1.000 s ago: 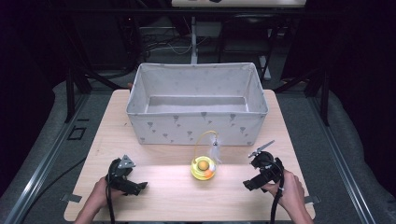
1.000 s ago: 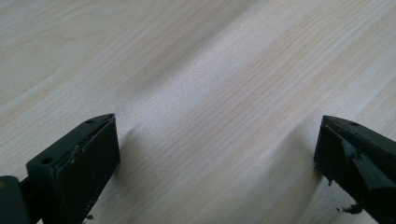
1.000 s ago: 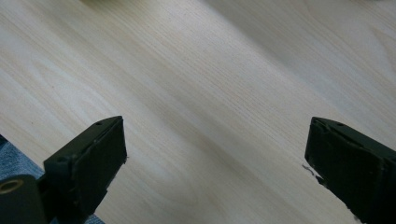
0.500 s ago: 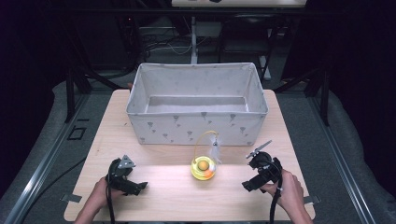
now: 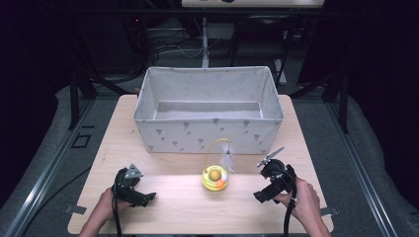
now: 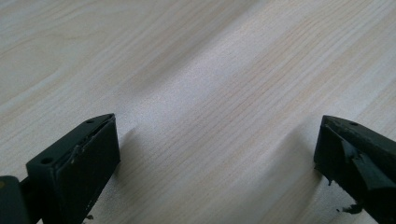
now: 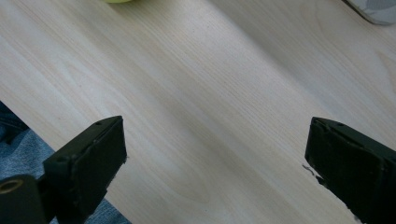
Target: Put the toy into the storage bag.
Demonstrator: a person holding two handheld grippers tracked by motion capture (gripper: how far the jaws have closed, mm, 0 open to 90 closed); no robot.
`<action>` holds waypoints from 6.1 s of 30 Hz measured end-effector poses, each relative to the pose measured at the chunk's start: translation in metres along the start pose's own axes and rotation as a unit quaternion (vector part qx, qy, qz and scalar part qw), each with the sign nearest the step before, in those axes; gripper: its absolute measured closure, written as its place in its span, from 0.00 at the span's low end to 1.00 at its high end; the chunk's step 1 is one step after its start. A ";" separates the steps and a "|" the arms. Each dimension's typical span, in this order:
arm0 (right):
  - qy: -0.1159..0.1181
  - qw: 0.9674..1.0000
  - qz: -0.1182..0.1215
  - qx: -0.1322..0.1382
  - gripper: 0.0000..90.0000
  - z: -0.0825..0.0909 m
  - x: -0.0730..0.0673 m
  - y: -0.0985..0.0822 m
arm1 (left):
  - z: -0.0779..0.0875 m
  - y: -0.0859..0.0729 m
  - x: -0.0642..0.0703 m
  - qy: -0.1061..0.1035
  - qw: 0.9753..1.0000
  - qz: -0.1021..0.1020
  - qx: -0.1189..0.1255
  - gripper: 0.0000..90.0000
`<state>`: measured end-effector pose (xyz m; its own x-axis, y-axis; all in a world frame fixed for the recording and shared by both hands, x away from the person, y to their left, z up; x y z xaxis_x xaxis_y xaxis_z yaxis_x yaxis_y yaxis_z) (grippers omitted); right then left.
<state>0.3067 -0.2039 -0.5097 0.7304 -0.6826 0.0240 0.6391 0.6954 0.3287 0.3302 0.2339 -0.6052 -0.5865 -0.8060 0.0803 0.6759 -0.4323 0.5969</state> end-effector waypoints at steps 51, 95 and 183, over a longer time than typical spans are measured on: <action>0.036 0.994 0.106 0.014 0.01 0.037 -0.034 0.100 | 0.000 -0.001 0.000 0.002 1.000 0.003 0.003 0.00; 0.039 0.986 0.163 0.009 0.76 0.050 -0.044 0.187 | 0.000 -0.001 0.000 0.001 1.000 0.002 0.005 0.00; -0.008 0.986 0.165 0.002 0.98 0.110 -0.030 0.179 | 0.000 -0.001 0.000 -0.001 1.000 -0.001 0.006 0.00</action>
<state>0.3725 -0.0840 -0.3477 0.8948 -0.4225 0.1444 0.3660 0.8793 0.3047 0.3294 0.2347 -0.6058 -0.5888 -0.8044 0.0795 0.6689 -0.4295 0.6067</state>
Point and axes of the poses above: each handheld gripper's, and its own axes: z roughly backward along the jaws, y roughly out of its top, x roughly to its right, the point moved 3 cm from there along -z, roughly forward along the jaws, and after that the axes turned 8 degrees about z, right-handed, at the moved point
